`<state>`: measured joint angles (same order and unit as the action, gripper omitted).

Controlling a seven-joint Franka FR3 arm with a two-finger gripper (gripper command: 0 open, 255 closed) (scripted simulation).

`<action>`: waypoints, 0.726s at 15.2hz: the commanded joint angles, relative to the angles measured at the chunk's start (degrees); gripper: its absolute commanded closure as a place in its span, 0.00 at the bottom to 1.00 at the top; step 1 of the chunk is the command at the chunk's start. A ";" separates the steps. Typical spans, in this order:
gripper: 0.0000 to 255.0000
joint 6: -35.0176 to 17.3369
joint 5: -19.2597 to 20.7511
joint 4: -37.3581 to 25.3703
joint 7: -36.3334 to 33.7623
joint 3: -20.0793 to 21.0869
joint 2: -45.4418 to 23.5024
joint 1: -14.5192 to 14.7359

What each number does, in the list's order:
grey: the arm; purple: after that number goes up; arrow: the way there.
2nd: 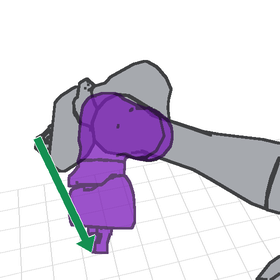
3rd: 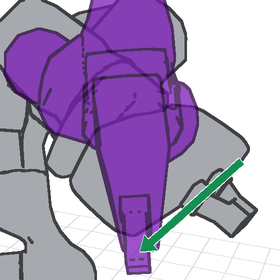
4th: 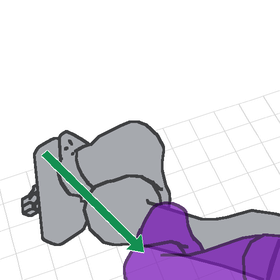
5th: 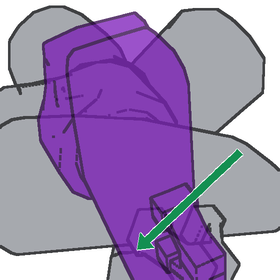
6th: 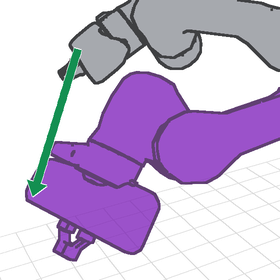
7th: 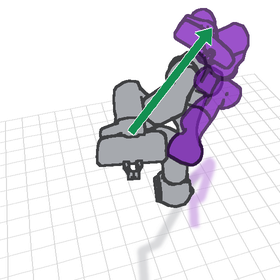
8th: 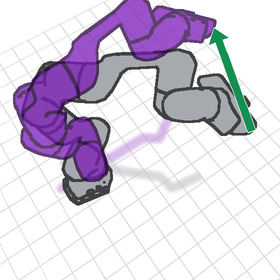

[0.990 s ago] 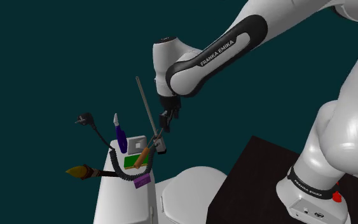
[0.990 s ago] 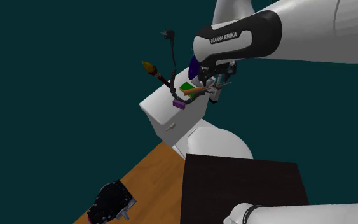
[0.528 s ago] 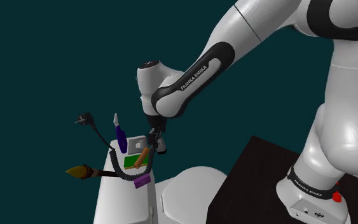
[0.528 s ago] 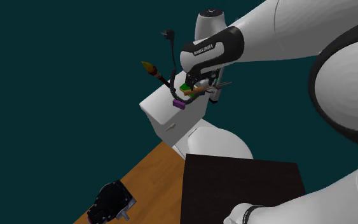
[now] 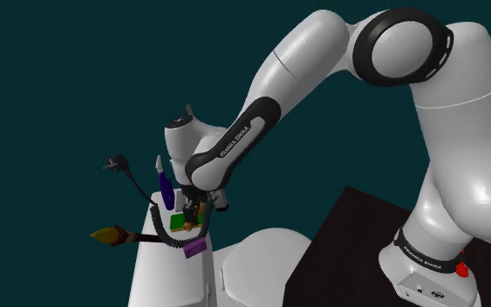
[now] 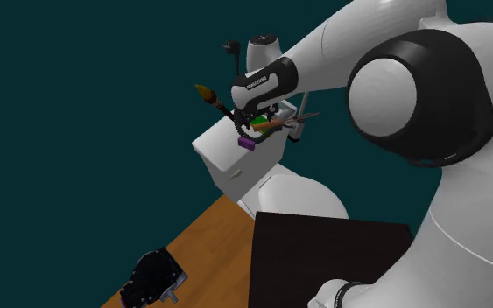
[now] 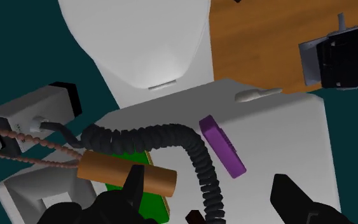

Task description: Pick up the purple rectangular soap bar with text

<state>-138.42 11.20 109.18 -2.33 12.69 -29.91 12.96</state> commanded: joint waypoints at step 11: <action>0.00 -0.58 3.50 -19.09 1.86 -0.05 -20.54 6.17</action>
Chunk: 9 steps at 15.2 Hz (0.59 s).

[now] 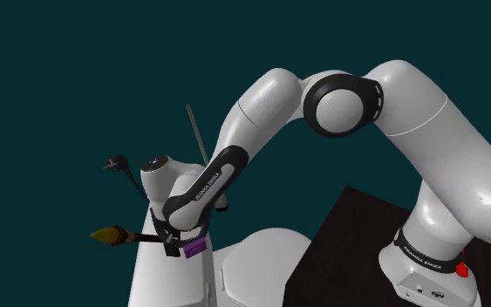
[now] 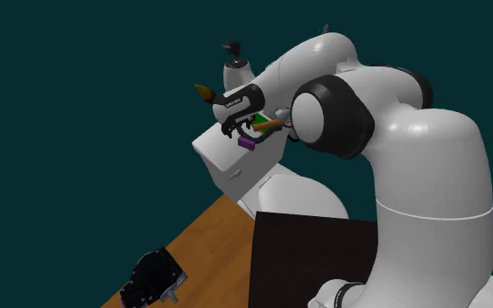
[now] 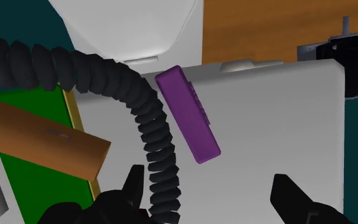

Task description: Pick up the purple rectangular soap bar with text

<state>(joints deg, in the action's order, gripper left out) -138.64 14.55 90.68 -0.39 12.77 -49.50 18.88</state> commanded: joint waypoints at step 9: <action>1.00 -1.97 0.59 -1.96 -0.29 -0.69 -3.89 0.71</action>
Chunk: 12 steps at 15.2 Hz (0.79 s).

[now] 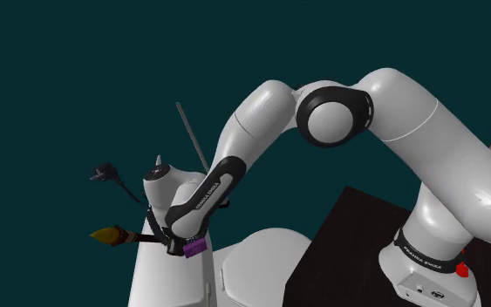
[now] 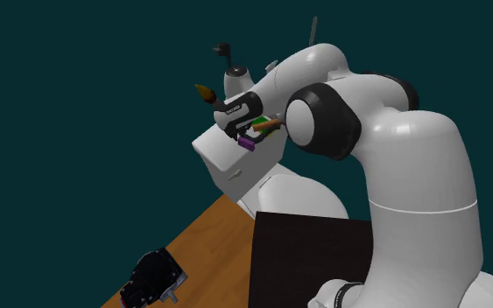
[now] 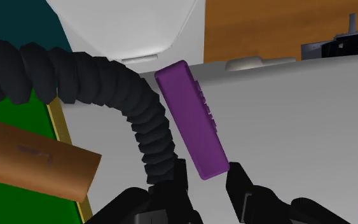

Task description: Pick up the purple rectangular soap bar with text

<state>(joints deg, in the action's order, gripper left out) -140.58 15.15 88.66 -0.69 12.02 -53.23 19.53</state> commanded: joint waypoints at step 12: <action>1.00 1.36 -0.39 1.27 0.19 0.55 2.43 -0.34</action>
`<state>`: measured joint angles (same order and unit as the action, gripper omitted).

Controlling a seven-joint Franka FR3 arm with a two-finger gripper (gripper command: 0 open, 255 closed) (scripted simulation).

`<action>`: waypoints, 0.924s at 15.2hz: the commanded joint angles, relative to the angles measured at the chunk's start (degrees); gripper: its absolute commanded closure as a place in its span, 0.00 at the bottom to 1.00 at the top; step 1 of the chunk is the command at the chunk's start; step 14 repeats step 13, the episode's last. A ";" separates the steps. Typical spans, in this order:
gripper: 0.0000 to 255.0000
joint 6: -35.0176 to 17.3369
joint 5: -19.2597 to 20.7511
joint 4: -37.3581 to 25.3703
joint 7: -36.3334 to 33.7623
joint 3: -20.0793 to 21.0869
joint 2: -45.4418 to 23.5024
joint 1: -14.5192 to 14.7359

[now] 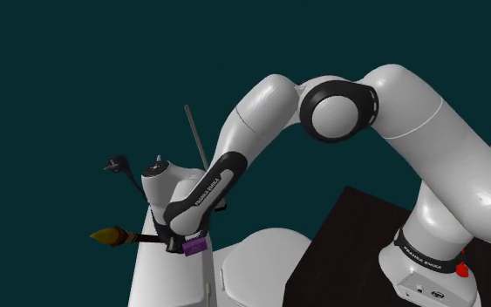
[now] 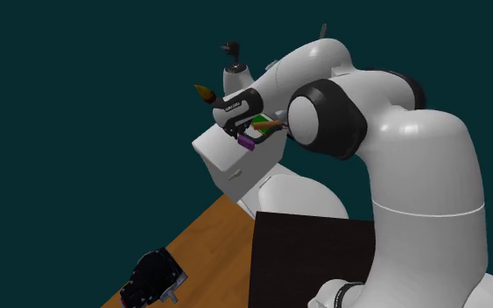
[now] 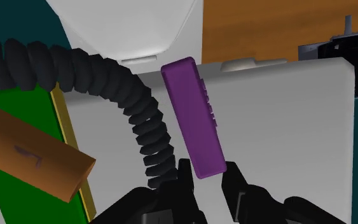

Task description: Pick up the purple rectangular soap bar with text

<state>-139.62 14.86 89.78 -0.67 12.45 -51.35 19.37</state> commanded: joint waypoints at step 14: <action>1.00 4.91 -1.36 2.28 0.81 1.49 7.14 -1.21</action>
